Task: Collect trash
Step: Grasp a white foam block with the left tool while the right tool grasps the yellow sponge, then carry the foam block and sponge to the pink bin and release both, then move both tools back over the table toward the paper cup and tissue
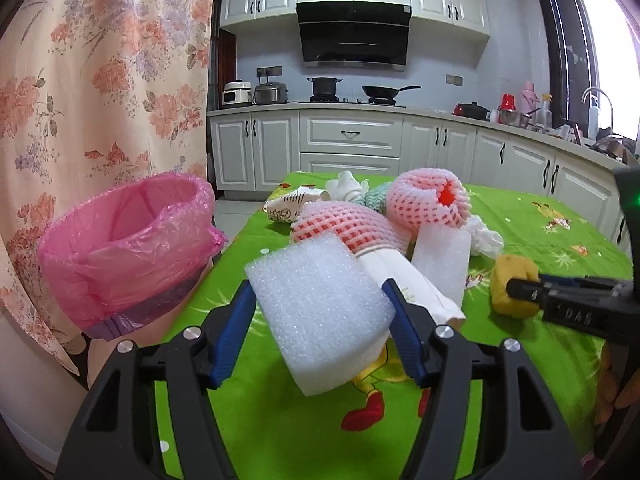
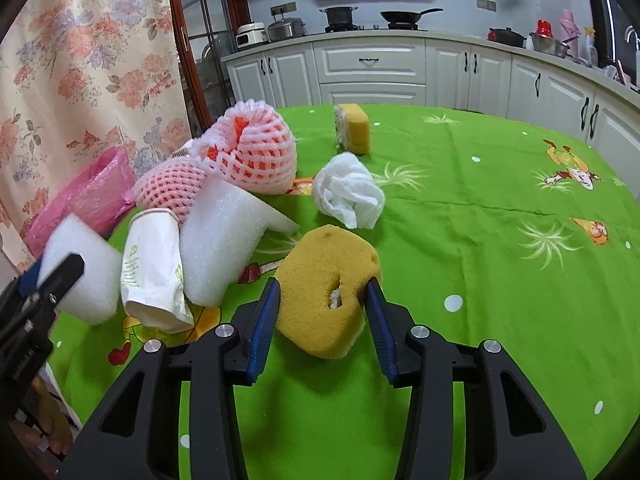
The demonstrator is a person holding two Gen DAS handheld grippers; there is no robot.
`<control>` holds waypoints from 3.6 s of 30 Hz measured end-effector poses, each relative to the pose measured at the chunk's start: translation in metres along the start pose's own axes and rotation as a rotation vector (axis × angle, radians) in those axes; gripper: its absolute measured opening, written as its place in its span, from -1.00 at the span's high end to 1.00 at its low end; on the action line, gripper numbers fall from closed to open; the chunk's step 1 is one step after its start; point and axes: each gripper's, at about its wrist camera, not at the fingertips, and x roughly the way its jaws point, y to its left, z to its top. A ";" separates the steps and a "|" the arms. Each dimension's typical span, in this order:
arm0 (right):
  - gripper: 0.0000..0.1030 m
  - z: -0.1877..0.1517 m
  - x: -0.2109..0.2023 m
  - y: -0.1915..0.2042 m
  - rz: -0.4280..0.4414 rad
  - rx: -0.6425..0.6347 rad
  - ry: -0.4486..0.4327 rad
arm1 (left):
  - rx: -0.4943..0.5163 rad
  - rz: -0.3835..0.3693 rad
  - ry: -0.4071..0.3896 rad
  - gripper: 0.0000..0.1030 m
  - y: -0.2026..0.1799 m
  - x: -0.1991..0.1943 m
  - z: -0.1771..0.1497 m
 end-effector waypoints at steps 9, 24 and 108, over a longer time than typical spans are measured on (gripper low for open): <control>0.18 0.003 -0.018 0.014 0.028 -0.046 -0.058 | -0.001 0.014 -0.009 -0.22 0.003 -0.005 -0.003; 0.18 -0.002 -0.035 0.045 0.088 -0.138 -0.109 | 0.001 0.031 -0.032 -0.22 0.016 -0.017 -0.001; -0.40 0.055 -0.002 0.166 0.233 -0.383 -0.205 | -0.243 0.170 -0.041 -0.90 0.153 -0.015 0.045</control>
